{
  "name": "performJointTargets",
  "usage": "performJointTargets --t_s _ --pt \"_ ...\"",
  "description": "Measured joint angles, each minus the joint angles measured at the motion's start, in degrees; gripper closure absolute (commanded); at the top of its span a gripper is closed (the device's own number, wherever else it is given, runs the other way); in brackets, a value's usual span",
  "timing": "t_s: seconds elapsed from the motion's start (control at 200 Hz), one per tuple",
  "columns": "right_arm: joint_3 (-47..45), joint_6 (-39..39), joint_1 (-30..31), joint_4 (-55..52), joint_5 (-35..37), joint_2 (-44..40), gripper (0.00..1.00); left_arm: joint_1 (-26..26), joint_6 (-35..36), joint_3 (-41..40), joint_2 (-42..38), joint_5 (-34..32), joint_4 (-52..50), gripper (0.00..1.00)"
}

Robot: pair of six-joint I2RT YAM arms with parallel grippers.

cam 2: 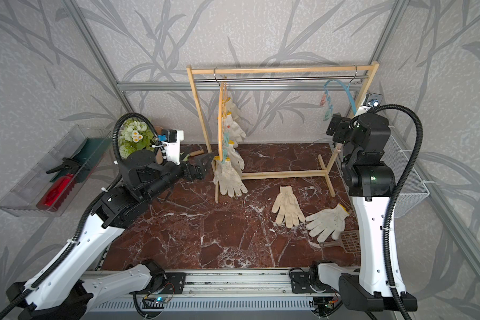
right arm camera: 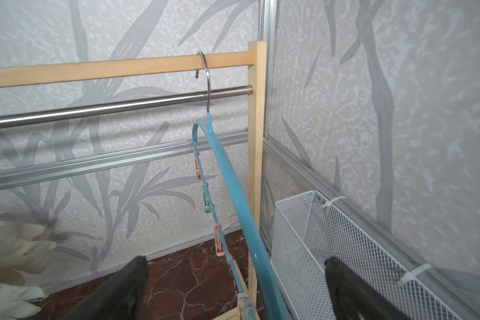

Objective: Clip the gloves onto a hanger to dry
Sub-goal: Move the hanger to the clothesline.

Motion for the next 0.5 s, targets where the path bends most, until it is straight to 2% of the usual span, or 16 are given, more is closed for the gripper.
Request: performJointTargets --t_s 0.22,0.34,0.5 --pt "0.9 1.8 -3.9 -1.4 -3.4 3.3 0.01 0.0 0.2 0.0 0.0 -0.1 -0.9 0.01" --pt "1.5 3.1 -5.2 -2.6 -6.3 4.3 0.08 0.0 0.6 0.0 -0.2 -0.1 -1.0 0.01" --pt "1.5 5.5 -5.2 -3.1 -14.8 4.6 0.15 0.0 0.9 0.0 -0.5 -0.2 -1.0 0.01"
